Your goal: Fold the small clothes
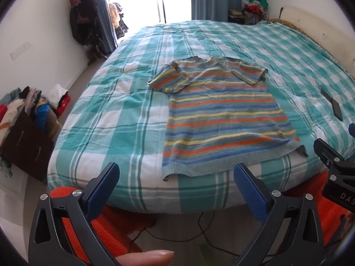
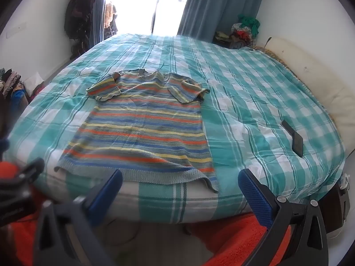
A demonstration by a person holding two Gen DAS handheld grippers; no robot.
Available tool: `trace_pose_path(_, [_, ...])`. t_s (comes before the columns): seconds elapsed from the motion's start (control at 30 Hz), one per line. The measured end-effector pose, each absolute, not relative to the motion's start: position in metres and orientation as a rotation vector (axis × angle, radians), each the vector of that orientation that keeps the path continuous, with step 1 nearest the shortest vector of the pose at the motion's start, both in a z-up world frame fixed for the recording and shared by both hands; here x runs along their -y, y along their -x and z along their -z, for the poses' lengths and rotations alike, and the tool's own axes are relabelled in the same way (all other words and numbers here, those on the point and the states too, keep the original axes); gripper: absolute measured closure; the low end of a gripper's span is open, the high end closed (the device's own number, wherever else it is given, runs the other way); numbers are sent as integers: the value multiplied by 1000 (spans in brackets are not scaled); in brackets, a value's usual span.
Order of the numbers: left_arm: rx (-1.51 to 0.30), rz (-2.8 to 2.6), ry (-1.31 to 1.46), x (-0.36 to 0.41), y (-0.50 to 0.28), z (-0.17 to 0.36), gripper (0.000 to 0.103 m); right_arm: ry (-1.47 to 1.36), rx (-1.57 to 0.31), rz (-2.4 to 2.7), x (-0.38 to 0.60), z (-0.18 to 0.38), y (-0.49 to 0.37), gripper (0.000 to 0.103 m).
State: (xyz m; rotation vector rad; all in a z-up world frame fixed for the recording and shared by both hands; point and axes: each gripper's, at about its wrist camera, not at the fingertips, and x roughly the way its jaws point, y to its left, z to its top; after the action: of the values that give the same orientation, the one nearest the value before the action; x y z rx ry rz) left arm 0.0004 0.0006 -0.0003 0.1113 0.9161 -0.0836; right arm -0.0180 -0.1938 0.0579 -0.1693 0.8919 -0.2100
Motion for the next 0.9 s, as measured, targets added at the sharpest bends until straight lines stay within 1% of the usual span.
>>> trace_pose_path(0.9, [-908,87,-118,-1,1,2,0,178,-897,213,193,-52,19,0])
